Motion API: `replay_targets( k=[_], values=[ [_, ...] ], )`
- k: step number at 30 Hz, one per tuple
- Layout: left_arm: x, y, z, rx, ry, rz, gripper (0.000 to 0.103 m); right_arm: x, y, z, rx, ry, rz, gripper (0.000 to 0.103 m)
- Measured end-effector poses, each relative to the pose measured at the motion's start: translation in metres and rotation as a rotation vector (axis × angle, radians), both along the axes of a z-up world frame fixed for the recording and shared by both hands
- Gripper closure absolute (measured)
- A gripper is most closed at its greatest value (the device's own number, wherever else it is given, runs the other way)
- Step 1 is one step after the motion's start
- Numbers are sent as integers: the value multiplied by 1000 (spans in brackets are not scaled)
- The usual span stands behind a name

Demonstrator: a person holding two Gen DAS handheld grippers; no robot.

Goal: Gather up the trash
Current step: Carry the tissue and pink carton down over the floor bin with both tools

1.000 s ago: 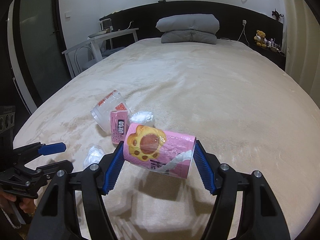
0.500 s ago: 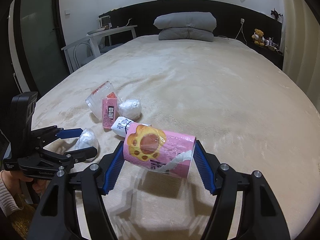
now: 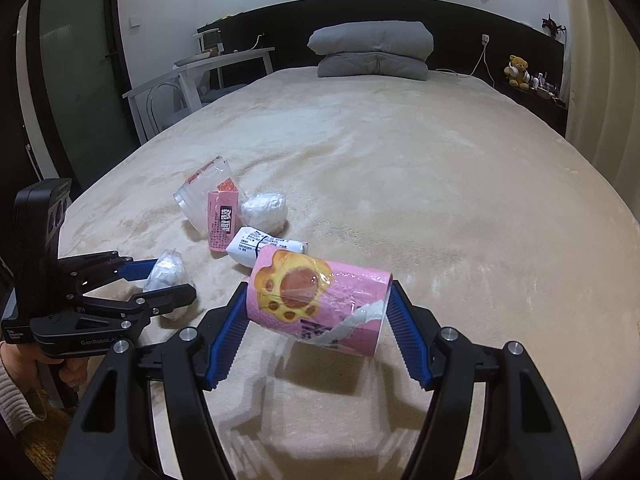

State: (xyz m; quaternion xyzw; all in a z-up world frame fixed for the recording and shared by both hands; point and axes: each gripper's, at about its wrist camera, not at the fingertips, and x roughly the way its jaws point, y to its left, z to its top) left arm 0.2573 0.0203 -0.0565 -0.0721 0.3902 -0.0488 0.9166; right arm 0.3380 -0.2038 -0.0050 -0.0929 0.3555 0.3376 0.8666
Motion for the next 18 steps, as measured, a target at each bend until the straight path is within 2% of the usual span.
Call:
replay_targets(
  k=[18],
  values=[
    [-71, 3, 35, -44, -107, 60, 50, -46, -2, 13, 71, -4, -8, 36]
  ],
)
